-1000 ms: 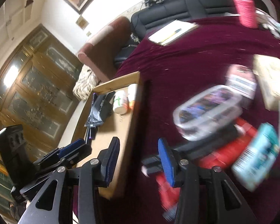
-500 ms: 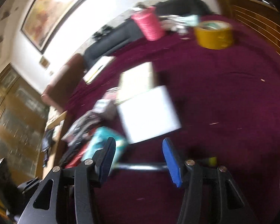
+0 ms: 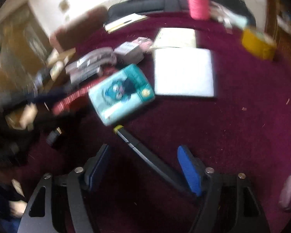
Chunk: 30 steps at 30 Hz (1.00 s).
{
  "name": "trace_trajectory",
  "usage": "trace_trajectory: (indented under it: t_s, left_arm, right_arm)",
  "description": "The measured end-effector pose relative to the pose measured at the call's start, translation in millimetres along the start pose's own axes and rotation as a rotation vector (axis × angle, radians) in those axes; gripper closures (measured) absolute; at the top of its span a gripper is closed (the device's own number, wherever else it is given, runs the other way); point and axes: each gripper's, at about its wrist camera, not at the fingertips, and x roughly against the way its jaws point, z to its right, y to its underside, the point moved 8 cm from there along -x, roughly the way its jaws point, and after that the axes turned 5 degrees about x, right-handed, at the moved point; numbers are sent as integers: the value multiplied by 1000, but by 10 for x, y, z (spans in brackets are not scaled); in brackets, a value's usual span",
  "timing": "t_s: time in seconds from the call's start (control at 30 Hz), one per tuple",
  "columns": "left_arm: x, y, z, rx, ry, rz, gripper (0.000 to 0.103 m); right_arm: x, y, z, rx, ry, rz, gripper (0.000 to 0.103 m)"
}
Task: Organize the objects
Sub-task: 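Move both open grippers back over the pile of items, then grasp the blue-green cartoon tissue packet with the left gripper while the right grasps a yellow-ended black marker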
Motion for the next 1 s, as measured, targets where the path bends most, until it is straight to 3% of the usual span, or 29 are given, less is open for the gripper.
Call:
trace_trajectory:
  t_s: [0.03, 0.07, 0.13, 0.2, 0.23, 0.37, 0.67, 0.73, 1.0]
  left_arm:
    - [-14, -17, 18, -9, -2, 0, 50]
    - [-35, -51, 50, -25, -6, -1, 49]
    - [-65, -110, 99, -59, -22, 3, 44]
    - [-105, -159, 142, -88, -34, 1, 36]
    - [-143, -179, 162, -109, -47, -7, 30]
    - [-308, -219, 248, -182, -111, -30, 28]
    - [-794, -178, 474, -328, -252, -68, 30]
    - [-794, -197, 490, -298, -216, -40, 51]
    - [-606, 74, 417, -116, -118, -52, 59]
  right_arm:
    - [-5, 14, 6, 31, 43, -3, 46]
    - [10, 39, 10, 55, 87, -2, 51]
    - [44, 64, 75, 44, 101, 9, 74]
    - [111, 103, 258, -28, 77, 29, 87]
    - [124, 121, 356, -78, 69, 43, 88]
    - [148, 178, 614, -202, 20, 102, 88]
    - [125, 128, 613, -264, -45, 125, 87]
    - [112, 121, 611, -266, -48, 127, 87]
    - [129, 131, 598, -260, -41, 129, 87]
